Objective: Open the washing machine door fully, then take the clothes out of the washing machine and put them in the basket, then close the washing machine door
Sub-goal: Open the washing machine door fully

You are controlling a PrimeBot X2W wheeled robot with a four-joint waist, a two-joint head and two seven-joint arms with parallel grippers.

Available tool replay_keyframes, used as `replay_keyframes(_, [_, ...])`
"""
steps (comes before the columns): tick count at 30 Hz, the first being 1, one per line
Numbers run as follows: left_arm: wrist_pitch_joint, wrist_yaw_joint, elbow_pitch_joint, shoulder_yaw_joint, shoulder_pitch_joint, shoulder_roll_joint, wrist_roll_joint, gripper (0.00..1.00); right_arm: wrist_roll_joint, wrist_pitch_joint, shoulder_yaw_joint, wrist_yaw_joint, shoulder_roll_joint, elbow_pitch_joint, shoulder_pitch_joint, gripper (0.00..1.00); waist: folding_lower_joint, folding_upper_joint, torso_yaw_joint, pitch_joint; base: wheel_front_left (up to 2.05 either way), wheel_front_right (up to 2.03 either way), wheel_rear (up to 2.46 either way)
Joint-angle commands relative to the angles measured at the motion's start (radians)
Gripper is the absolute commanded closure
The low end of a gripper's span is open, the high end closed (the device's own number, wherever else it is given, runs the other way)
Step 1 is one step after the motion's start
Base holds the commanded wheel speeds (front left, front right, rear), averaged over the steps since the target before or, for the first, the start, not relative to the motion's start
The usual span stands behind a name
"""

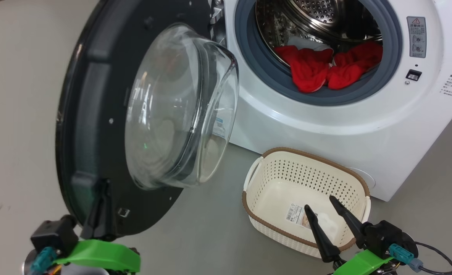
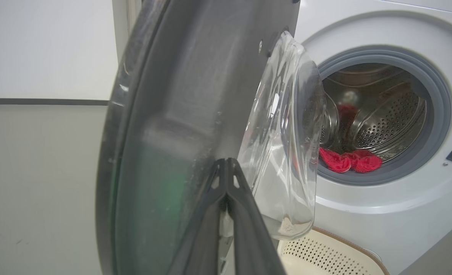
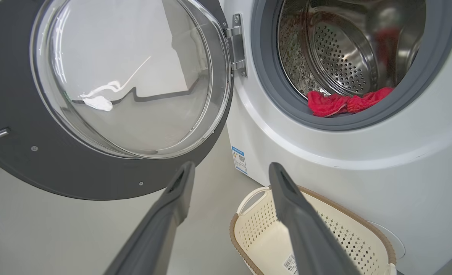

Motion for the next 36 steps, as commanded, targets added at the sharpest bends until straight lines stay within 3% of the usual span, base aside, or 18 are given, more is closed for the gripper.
replay_keyframes(1, [-0.015, 0.024, -0.022, 0.070, -0.012, 0.041, -0.010, 1.00, -0.002, -0.009, 0.026, 0.005, -0.013, -0.020, -0.043, 0.00, 0.0000, 0.0000, -0.003, 0.006, 0.00, 0.00, 0.00])
replay_keyframes(13, [-0.039, 0.044, 0.009, 0.191, -0.035, 0.065, -0.083, 1.00, -0.002, -0.009, 0.040, 0.005, -0.046, -0.017, -0.061, 0.00, 0.0000, 0.0000, -0.017, 0.038, 0.00, 0.00, 0.00])
replay_keyframes(36, [-0.078, -0.031, 0.275, 0.284, -0.227, 0.128, -0.138, 1.00, 0.001, -0.009, 0.072, 0.005, -0.107, -0.012, -0.114, 0.00, 0.0000, 0.0000, -0.031, 0.110, 0.00, 0.00, 0.00])
